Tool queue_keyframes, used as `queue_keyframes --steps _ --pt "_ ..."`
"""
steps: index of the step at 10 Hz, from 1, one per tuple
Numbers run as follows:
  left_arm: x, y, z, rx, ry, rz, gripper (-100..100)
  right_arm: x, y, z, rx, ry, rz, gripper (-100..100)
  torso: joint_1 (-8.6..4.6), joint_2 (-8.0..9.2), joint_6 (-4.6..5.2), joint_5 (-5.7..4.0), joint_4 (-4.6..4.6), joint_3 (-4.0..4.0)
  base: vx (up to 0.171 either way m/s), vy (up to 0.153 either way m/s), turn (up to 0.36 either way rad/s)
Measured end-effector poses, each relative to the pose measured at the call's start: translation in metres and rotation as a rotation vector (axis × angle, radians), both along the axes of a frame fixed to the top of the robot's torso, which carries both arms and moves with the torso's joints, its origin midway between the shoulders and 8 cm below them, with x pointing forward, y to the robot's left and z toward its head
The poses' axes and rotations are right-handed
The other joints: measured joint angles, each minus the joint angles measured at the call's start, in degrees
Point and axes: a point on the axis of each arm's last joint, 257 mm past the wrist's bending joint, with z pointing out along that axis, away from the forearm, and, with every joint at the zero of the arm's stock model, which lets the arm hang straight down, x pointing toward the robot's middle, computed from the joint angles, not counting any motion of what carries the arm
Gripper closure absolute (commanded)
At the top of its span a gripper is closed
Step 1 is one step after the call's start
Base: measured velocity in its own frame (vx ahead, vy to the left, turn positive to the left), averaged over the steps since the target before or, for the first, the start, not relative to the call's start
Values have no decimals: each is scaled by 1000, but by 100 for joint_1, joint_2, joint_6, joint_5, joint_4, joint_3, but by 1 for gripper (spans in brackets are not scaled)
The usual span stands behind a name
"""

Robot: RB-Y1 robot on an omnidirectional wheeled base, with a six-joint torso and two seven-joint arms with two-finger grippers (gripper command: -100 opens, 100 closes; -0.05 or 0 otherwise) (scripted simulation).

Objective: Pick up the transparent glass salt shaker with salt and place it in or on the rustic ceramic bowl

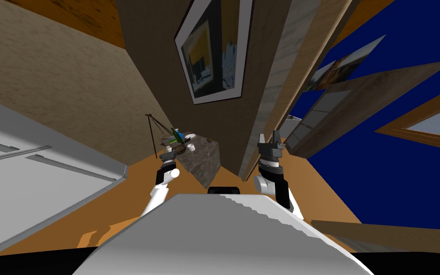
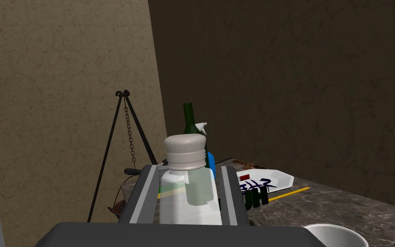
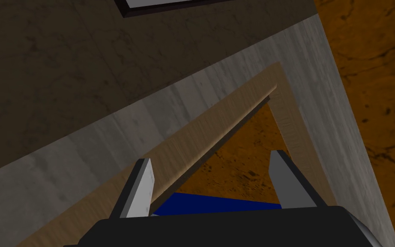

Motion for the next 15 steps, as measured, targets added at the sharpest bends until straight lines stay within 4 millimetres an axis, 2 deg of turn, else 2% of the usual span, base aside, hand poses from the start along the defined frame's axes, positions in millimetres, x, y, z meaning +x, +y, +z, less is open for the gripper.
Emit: queue_keyframes --steps 4,6,10,15 --pt "-14 45 -4 -47 45 69 100 0 0 0 0 0 0 0 -6 -15 -1 -1 -1 -7 83 27 -80" --pt "-19 63 -14 -75 71 103 100 0 0 0 0 0 0 0 -2 -22 -1 2 -3 -12 82 19 -49" --pt "-39 93 -20 -125 101 148 100 0 0 0 0 0 0 0 -9 -10 0 0 1 -5 76 20 -71" --pt "-61 123 -40 -204 149 191 100 0 0 0 0 0 0 0 -25 3 6 -2 4 3 55 6 -54"
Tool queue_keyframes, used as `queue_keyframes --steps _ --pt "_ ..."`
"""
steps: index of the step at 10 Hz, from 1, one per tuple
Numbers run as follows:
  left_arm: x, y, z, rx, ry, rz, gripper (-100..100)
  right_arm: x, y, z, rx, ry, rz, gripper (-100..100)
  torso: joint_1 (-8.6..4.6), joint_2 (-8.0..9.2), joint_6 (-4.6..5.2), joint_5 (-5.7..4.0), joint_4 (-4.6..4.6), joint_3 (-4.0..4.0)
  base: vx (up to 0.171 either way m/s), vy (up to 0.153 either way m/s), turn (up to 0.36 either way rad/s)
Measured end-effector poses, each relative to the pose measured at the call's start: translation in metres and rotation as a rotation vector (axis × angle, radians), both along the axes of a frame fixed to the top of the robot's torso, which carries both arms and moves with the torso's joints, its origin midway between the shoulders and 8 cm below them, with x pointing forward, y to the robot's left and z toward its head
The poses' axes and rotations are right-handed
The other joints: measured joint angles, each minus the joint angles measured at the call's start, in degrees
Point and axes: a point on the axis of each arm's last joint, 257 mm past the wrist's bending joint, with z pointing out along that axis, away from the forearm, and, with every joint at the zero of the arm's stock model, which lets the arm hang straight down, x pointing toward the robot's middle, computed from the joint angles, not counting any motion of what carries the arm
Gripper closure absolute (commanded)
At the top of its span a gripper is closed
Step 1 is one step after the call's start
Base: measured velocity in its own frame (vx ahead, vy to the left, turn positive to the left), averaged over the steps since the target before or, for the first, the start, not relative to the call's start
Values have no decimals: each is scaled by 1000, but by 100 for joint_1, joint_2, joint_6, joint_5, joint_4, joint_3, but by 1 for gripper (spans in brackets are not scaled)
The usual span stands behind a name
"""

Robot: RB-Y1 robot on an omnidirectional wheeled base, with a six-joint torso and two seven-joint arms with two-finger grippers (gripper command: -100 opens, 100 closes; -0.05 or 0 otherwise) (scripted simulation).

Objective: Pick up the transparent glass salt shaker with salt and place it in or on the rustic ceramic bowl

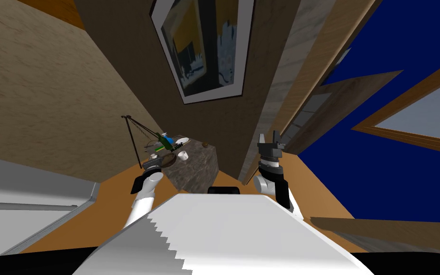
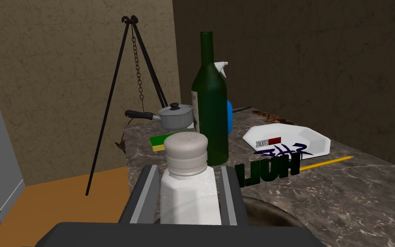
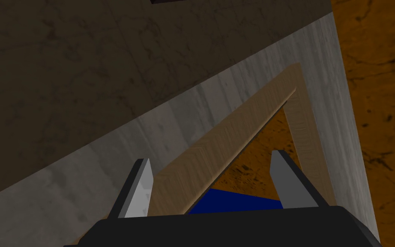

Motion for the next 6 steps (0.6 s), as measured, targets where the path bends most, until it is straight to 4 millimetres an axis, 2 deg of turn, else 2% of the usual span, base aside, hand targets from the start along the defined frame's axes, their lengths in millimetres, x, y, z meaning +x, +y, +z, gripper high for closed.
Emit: queue_keyframes --steps 1,5,6 --pt "0 0 -2 -3 5 -2 -100 0 0 0 0 0 0 0 -3 9 -2 -4 2 5 0 0 0" --pt "0 0 -1 -3 5 -2 -100 0 0 0 0 0 0 0 -4 19 -2 -4 4 11 0 0 0" --pt "0 0 -1 -3 5 -2 0 0 0 0 0 0 0 0 -4 20 -2 -4 5 11 0 0 0"
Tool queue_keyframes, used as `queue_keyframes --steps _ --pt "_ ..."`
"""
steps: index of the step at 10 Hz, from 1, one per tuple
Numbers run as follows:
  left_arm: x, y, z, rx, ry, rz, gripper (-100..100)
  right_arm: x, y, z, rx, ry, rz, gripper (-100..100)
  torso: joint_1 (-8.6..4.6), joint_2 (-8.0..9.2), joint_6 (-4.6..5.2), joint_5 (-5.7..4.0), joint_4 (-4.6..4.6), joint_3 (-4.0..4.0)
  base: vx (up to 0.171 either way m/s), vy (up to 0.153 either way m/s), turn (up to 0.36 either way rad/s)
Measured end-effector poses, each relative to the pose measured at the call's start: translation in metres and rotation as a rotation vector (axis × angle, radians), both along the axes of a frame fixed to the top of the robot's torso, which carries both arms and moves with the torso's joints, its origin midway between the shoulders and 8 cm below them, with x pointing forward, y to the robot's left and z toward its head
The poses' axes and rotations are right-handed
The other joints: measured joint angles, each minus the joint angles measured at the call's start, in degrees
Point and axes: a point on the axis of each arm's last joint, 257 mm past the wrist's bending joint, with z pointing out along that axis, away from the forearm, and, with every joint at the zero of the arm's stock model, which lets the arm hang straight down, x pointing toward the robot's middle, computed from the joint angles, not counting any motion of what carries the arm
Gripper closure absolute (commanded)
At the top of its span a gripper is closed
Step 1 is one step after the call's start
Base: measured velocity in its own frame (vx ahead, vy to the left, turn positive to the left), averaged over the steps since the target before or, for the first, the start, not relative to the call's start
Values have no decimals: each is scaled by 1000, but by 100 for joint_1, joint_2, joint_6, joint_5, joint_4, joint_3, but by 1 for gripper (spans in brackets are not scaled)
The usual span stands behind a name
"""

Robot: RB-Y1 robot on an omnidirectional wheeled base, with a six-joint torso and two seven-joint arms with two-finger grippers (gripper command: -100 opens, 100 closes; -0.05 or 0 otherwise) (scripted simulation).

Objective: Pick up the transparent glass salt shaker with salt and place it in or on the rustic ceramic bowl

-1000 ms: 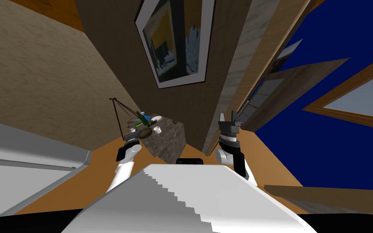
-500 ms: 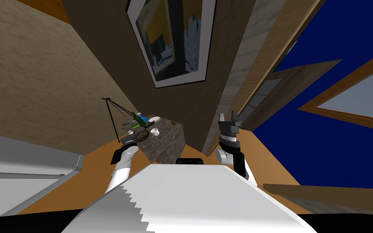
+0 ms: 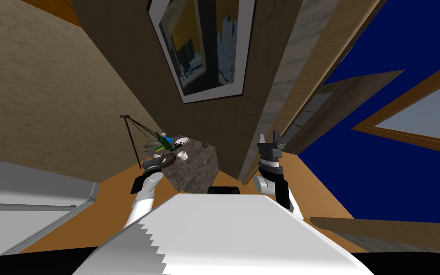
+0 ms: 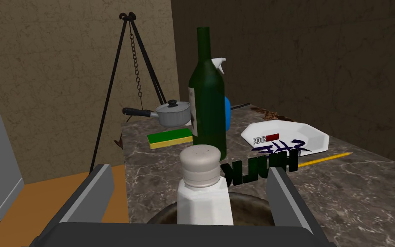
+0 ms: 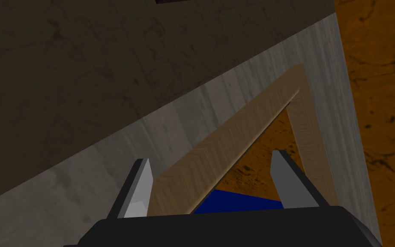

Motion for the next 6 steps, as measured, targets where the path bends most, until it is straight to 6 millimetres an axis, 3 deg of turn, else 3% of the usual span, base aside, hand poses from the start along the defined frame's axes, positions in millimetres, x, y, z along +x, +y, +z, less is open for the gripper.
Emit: queue_keyframes --steps 1,6 --pt "0 0 0 0 0 0 -100 0 0 0 0 0 0 0 0 0 0 0 0 0 17 -52 65" --pt "-6 27 41 9 -15 -25 -100 0 0 0 0 0 0 0 -31 -14 0 -7 -3 -8 40 -87 68"
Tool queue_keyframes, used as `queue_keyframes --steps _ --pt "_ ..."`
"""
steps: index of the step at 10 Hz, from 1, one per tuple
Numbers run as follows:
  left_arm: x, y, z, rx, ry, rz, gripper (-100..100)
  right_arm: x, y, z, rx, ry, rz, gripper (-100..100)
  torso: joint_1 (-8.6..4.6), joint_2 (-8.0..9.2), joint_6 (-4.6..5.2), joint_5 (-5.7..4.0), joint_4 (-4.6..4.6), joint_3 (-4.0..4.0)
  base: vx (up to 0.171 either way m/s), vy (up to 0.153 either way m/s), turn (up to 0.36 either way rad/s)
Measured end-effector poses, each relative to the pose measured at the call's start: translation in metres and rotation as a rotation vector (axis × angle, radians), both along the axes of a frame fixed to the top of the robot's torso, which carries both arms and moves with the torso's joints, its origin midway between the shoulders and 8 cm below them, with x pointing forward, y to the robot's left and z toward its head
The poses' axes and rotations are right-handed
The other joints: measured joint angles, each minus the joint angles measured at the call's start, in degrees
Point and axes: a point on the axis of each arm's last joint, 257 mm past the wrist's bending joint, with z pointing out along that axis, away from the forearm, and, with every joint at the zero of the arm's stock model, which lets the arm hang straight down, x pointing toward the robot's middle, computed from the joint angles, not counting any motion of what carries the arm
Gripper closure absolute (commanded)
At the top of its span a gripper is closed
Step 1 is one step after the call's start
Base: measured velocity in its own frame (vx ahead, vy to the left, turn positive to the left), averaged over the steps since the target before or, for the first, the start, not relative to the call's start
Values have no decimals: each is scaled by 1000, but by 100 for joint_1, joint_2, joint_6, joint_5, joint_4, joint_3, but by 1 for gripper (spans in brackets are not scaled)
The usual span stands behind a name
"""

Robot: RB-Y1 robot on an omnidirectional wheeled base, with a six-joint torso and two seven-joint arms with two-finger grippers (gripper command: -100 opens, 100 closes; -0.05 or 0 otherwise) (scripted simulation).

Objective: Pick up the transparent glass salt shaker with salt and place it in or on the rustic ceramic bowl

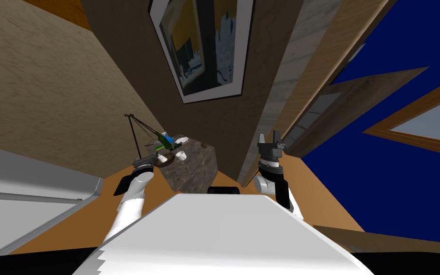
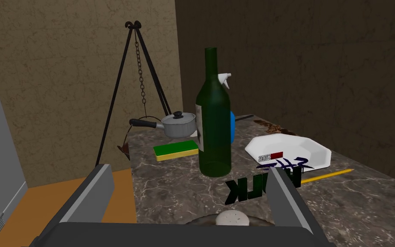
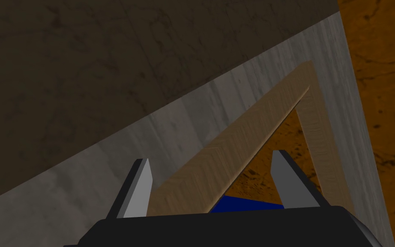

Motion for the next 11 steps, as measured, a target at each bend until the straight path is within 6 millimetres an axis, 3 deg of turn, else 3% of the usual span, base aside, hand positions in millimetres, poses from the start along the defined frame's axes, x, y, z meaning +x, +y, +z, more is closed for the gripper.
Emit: queue_keyframes --steps 5,6,11 --pt "-6 16 32 10 -13 -24 -100 0 0 0 0 0 0 0 12 1 0 3 0 1 26 -47 36" --pt "-6 16 32 9 -12 -26 0 0 0 0 0 0 0 0 20 5 2 5 1 2 0 0 0" --pt "-6 16 32 9 -12 -26 0 0 0 0 0 0 0 0 33 12 1 8 3 7 0 0 0"
